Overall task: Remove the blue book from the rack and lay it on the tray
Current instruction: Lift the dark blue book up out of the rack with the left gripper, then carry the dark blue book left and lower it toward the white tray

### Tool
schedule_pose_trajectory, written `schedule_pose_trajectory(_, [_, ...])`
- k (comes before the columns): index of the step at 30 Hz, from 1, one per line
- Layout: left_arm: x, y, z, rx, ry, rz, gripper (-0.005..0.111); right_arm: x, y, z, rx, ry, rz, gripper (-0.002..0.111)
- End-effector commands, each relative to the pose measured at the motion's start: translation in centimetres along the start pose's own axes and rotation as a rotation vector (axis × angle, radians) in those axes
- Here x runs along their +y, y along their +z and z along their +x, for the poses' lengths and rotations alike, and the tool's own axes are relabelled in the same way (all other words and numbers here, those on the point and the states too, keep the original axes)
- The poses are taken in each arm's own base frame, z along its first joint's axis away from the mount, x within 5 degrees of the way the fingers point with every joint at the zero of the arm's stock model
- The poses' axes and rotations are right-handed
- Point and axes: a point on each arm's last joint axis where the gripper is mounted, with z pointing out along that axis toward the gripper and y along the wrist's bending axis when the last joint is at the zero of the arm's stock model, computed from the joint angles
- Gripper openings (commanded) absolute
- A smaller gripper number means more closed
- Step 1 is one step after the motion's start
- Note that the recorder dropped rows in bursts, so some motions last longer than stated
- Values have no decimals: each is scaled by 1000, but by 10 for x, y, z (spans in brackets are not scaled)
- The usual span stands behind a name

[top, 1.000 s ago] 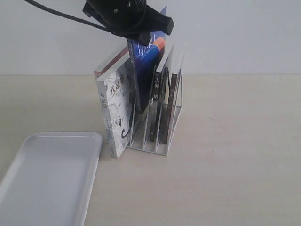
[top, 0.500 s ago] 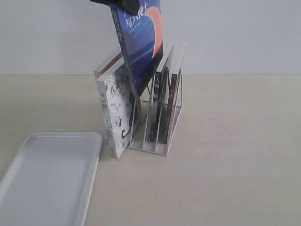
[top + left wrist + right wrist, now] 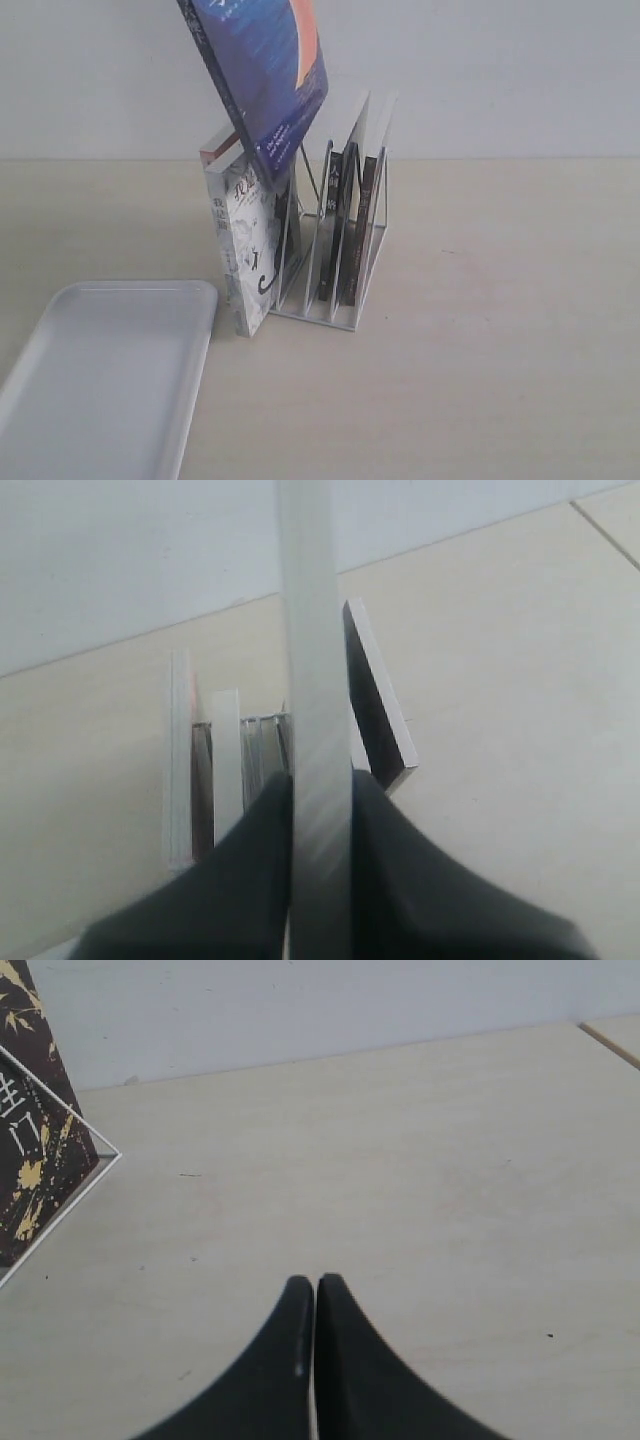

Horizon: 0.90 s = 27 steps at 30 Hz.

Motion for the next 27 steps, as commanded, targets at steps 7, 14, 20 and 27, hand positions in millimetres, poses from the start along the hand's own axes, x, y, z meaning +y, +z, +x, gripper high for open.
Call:
schedule_pose_trajectory(7, [8, -83, 17, -167, -42, 27, 5, 0, 0, -1, -10, -7, 1, 0])
schedule_pose_trajectory(14, [23, -138, 47, -271, -107, -11, 5, 0, 0, -1, -10, -7, 1, 0])
schedule_pose_trajectory(20, [38, -176, 82, -399, -224, -40, 5, 0, 0, -1, -10, -7, 1, 0])
schedule_pose_trajectory(27, [56, -189, 134, -605, -409, -21, 5, 0, 0, -1, -10, -7, 1, 0])
